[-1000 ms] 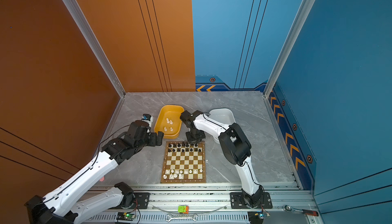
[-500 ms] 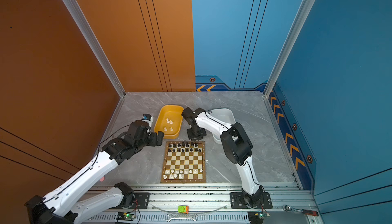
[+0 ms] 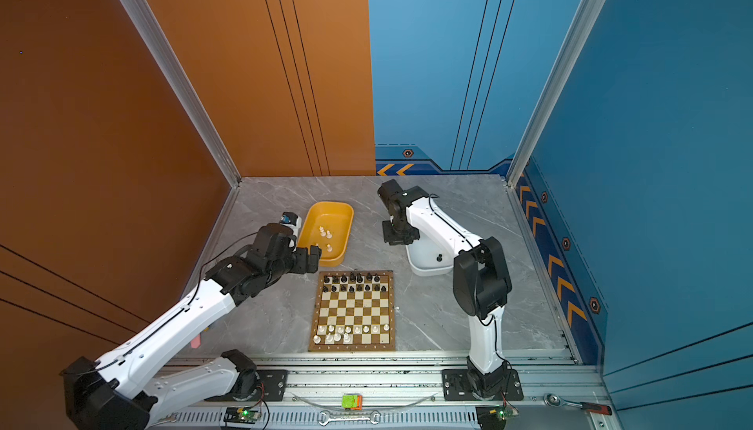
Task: Set up the chess pieces on the board
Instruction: 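Move right gripper back into white tub while left gripper rises, then lower right gripper onto the last black piece and close on it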
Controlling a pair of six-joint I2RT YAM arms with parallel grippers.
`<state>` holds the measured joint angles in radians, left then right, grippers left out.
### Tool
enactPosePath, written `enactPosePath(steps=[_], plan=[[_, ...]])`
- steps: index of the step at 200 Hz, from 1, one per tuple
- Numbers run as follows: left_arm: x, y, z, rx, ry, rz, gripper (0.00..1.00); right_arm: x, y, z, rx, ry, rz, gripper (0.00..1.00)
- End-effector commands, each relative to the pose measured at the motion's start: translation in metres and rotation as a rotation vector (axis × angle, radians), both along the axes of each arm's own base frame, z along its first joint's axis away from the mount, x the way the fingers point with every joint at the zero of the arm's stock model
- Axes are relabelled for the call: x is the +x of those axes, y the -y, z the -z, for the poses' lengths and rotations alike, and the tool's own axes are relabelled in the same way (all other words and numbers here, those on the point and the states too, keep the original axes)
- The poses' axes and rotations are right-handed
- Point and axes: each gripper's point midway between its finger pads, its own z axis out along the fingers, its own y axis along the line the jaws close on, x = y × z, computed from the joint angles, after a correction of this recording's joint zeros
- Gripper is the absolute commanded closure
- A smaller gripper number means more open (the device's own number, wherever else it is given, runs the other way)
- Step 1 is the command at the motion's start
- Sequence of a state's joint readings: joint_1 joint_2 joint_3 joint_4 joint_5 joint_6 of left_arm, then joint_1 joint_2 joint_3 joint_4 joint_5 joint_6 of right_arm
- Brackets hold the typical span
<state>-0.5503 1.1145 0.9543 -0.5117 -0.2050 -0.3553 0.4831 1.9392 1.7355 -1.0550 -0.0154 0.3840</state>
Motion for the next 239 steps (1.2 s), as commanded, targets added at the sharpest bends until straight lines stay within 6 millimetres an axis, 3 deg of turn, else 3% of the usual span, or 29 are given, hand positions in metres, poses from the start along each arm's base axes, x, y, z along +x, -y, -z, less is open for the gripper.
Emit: enactPosePath(steps=[1, 5, 39, 67, 95, 139, 239], plan=[[0.016, 0.032, -0.018, -0.038, 0.048, 0.081, 0.02, -0.004, 0.049, 0.004, -0.095, -0.03, 0.051, 0.72], [0.021, 0.039, -0.029, -0.051, 0.07, 0.09, 0.02, -0.004, 0.056, 0.005, -0.101, -0.035, 0.065, 0.72], [0.038, 0.094, -0.035, -0.06, 0.082, 0.191, 0.02, -0.001, 0.096, 0.018, -0.145, -0.066, 0.142, 0.72], [0.044, 0.139, -0.036, -0.045, 0.082, 0.284, 0.02, -0.003, 0.11, 0.032, -0.152, -0.098, 0.174, 0.72], [0.047, 0.169, -0.037, -0.031, 0.083, 0.343, 0.02, -0.007, 0.117, 0.045, -0.147, -0.125, 0.192, 0.71], [0.049, 0.181, -0.031, -0.011, 0.067, 0.371, 0.02, -0.009, 0.127, 0.061, -0.14, -0.151, 0.22, 0.68], [0.053, 0.175, -0.026, 0.021, 0.043, 0.358, 0.02, -0.002, 0.125, 0.086, -0.09, -0.182, 0.247, 0.69]])
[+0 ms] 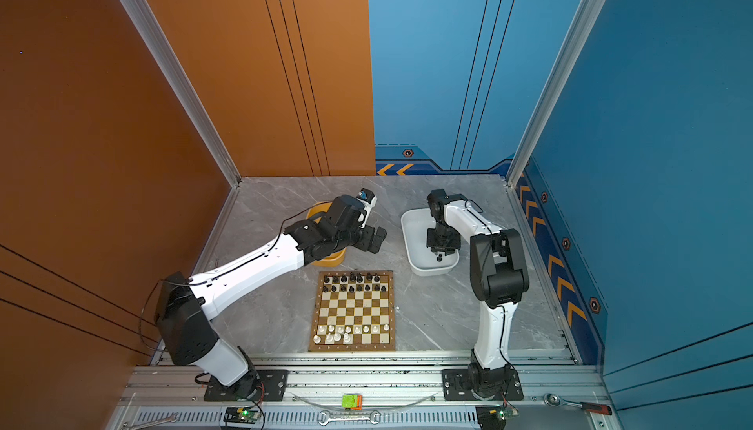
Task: Set up the chess pieces on the board
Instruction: 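Lower right gripper onto the last black piece and close on it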
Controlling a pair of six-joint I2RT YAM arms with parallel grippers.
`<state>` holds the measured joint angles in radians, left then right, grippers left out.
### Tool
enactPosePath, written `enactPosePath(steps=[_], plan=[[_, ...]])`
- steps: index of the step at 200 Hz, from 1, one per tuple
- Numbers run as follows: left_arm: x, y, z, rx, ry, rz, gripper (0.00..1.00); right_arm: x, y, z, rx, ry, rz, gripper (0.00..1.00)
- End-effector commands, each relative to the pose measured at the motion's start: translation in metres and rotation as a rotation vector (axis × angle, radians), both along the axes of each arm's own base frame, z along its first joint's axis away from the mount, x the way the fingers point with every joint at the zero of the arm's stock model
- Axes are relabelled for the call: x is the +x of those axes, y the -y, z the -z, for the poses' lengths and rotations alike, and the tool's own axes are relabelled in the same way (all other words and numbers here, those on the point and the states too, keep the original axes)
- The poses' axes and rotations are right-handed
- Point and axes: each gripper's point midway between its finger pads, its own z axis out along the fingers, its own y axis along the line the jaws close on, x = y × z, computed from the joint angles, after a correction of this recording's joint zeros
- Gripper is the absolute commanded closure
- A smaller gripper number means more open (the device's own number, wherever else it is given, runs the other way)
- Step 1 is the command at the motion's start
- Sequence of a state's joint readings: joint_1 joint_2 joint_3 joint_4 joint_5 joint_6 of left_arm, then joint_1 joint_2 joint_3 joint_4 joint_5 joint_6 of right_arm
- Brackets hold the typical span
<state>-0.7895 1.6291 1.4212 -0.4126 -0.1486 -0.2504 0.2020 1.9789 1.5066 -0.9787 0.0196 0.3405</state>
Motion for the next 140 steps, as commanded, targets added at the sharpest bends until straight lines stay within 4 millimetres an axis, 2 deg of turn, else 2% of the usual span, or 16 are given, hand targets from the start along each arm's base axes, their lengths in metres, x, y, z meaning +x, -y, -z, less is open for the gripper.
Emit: enactPosePath(steps=[1, 140], plan=[[0.002, 0.0, -0.003, 0.013, -0.006, 0.007, 0.02, 0.001, -0.002, 0.008, 0.016, -0.011, 0.007, 0.69], [0.004, -0.006, -0.001, 0.027, -0.012, -0.006, 0.02, 0.001, 0.002, 0.021, 0.008, -0.035, 0.018, 0.77]])
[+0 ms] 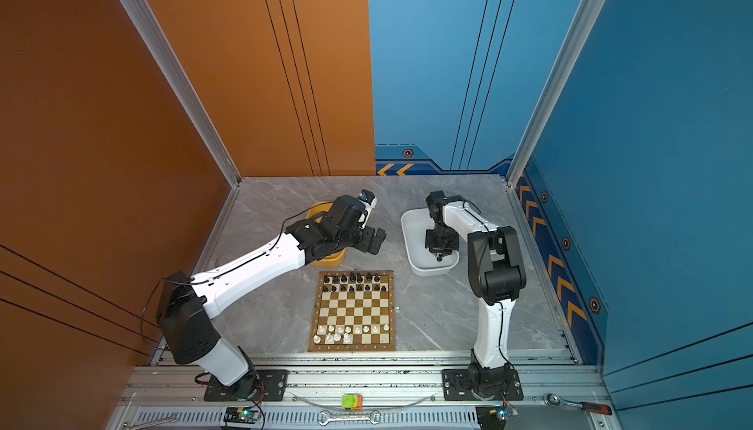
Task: Set up the chess pieces on the board
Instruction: 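Lower right gripper onto the last black piece and close on it, then lift black piece with right gripper over the board's far corner while left gripper lowers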
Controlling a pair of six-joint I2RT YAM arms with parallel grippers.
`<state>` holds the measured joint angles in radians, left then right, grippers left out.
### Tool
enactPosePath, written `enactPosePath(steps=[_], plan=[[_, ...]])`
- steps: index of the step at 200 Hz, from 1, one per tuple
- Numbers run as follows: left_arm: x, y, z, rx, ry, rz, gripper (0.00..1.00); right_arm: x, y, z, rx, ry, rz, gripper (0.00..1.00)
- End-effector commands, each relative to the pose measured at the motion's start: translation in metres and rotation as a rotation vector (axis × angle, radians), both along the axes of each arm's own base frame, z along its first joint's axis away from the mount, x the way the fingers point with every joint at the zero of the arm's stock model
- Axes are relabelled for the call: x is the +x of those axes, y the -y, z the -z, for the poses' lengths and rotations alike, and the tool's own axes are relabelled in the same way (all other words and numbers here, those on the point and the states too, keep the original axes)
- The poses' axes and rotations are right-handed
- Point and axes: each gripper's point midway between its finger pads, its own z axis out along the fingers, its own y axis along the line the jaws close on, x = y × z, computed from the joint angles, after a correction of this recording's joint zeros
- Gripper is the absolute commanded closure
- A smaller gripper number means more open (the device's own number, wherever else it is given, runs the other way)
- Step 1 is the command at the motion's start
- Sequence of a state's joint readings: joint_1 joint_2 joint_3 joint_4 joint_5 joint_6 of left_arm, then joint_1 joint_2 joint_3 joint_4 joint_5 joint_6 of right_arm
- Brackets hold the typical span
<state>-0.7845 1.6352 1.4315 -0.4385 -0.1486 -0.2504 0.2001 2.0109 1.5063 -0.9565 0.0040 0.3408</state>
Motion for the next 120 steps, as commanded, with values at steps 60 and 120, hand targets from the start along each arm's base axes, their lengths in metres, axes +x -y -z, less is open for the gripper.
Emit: enactPosePath(steps=[60, 120], plan=[[0.003, -0.009, -0.003, 0.013, 0.003, -0.011, 0.02, -0.002, 0.004, 0.008, -0.004, -0.025, 0.022, 0.92], [0.002, -0.031, -0.004, 0.022, 0.012, -0.054, 0.02, 0.001, -0.024, -0.044, 0.008, 0.055, -0.045, 0.96]])
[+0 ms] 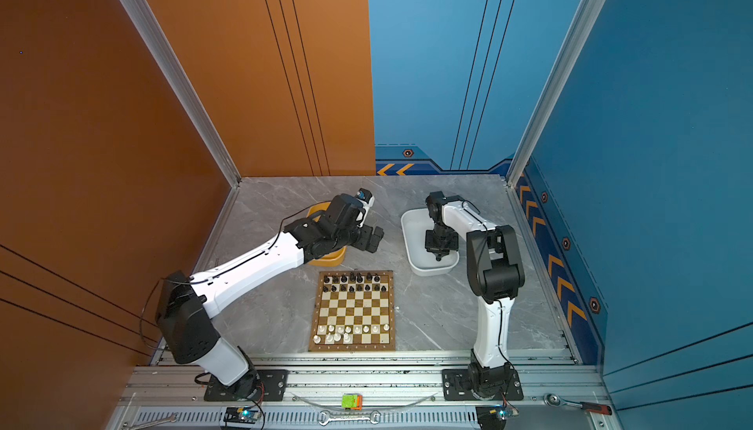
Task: Set up the chess pieces on the board
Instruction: 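Lift black piece with right gripper over the board's far corner while left gripper lowers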
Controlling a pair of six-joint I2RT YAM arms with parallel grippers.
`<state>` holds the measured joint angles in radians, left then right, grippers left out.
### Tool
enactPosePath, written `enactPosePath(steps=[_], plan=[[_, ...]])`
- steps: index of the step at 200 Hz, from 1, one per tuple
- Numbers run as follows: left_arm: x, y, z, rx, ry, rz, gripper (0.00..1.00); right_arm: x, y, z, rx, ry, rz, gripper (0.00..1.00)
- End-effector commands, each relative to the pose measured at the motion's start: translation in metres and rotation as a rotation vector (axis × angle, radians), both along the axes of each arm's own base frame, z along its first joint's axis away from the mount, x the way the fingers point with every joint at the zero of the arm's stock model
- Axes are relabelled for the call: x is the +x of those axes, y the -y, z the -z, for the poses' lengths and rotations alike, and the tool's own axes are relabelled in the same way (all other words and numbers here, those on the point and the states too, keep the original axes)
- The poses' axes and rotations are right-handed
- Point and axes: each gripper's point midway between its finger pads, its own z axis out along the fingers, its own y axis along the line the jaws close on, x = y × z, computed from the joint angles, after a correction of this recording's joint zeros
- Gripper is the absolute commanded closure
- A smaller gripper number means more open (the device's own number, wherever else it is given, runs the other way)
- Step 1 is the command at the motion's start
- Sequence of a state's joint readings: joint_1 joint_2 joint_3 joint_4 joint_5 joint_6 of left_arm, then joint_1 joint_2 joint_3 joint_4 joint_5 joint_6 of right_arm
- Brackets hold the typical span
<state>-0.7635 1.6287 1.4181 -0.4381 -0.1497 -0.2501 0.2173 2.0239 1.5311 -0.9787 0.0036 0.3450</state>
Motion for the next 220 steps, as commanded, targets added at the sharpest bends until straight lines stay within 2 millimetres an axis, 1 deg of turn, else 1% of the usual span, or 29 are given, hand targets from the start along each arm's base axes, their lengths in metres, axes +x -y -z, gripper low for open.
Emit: enactPosePath(steps=[1, 19, 39, 69, 74, 83, 92, 93, 96, 104, 132, 162, 174, 186, 187, 190, 220], plan=[[-0.004, -0.023, -0.007, 0.018, 0.016, -0.035, 0.02, 0.001, -0.018, -0.044, 0.01, 0.067, -0.035, 0.96], [-0.007, -0.041, -0.008, 0.014, 0.025, -0.077, 0.02, 0.0, -0.037, -0.064, 0.03, 0.101, -0.063, 0.96], [-0.014, -0.064, -0.007, 0.005, 0.034, -0.122, 0.02, -0.006, -0.062, -0.079, 0.054, 0.126, -0.102, 0.96], [-0.028, -0.103, 0.002, 0.005, 0.023, -0.198, 0.02, -0.021, -0.099, -0.093, 0.069, 0.142, -0.169, 0.96], [-0.031, -0.109, 0.001, -0.002, 0.027, -0.21, 0.02, -0.023, -0.103, -0.094, 0.069, 0.143, -0.178, 0.96], [-0.036, -0.119, 0.004, -0.006, 0.023, -0.23, 0.02, -0.028, -0.113, -0.095, 0.074, 0.143, -0.196, 0.96], [-0.039, -0.127, 0.001, -0.021, 0.029, -0.247, 0.02, -0.034, -0.12, -0.093, 0.079, 0.136, -0.208, 0.96], [-0.041, -0.129, 0.006, -0.013, 0.021, -0.249, 0.02, -0.035, -0.121, -0.093, 0.079, 0.135, -0.211, 0.96], [-0.044, -0.133, 0.012, -0.008, 0.012, -0.255, 0.02, -0.036, -0.124, -0.093, 0.081, 0.133, -0.216, 0.96], [-0.048, -0.14, 0.014, -0.012, 0.009, -0.27, 0.02, -0.041, -0.13, -0.091, 0.08, 0.127, -0.23, 0.96], [-0.058, -0.157, 0.015, -0.029, 0.012, -0.305, 0.02, -0.056, -0.145, -0.078, 0.068, 0.098, -0.261, 0.96], [-0.063, -0.165, 0.012, -0.035, 0.014, -0.314, 0.02, -0.072, -0.163, -0.064, 0.065, 0.073, -0.299, 0.95], [-0.064, -0.166, 0.01, -0.036, 0.017, -0.316, 0.02, -0.079, -0.167, -0.056, 0.057, 0.056, -0.312, 0.96], [-0.064, -0.167, 0.008, -0.039, 0.019, -0.314, 0.02, -0.08, -0.167, -0.05, 0.052, 0.046, -0.308, 0.96], [-0.064, -0.167, 0.008, -0.04, 0.019, -0.314, 0.02, -0.084, -0.171, -0.049, 0.053, 0.045, -0.322, 0.96], [-0.065, -0.167, 0.008, -0.037, 0.019, -0.313, 0.02, -0.088, -0.175, -0.047, 0.052, 0.042, -0.336, 0.95], [-0.068, -0.169, 0.005, -0.029, 0.018, -0.304, 0.02, -0.095, -0.182, -0.036, 0.059, 0.03, -0.34, 0.95]])
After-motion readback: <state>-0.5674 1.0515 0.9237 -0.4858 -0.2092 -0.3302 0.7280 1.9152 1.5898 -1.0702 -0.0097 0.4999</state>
